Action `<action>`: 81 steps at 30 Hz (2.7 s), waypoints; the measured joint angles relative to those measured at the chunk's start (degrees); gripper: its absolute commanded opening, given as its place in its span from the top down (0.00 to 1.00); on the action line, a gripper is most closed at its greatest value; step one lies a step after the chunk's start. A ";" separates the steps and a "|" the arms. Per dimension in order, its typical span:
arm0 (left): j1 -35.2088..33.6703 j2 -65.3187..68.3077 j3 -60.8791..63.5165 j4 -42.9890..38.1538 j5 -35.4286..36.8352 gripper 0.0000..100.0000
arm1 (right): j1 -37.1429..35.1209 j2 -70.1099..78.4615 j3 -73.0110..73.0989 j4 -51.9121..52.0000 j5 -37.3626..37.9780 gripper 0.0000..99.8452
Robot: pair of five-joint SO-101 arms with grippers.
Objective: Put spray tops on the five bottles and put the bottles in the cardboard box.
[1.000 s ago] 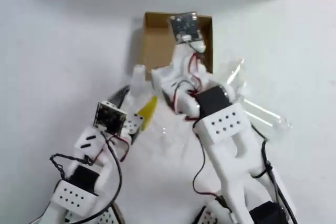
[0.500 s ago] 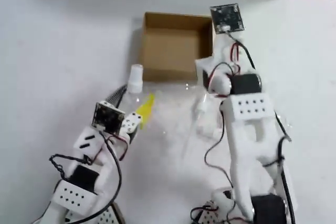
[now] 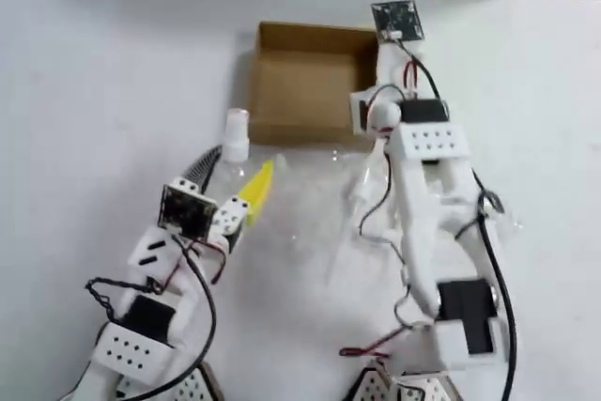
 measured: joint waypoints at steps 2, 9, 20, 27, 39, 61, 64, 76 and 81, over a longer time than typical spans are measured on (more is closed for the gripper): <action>0.00 0.00 0.00 0.00 0.00 0.98 | 0.97 4.40 -3.34 0.00 0.00 0.87; 0.00 0.00 1.41 -1.58 0.00 0.98 | 2.73 19.16 -13.89 0.00 0.00 0.87; 0.00 0.00 1.49 -2.37 0.00 0.98 | 2.73 28.04 -17.58 1.41 0.00 0.98; 0.00 0.00 1.49 -2.37 0.00 0.98 | 2.64 27.96 -18.11 7.65 5.27 0.99; 0.00 0.00 1.49 -2.37 0.00 0.98 | 1.32 23.30 -18.55 18.90 14.33 0.98; 0.00 0.00 1.49 -2.37 0.00 0.98 | -0.53 18.29 -9.93 19.96 17.85 0.85; 0.00 0.00 1.49 -2.37 0.00 0.98 | -1.32 17.85 -9.76 20.31 17.76 0.71; 0.00 0.00 1.49 -2.37 0.00 0.98 | -1.32 11.16 -15.38 37.54 17.76 0.81; 0.00 0.00 1.49 -2.37 0.00 0.98 | -1.32 2.81 -16.53 40.97 17.76 0.91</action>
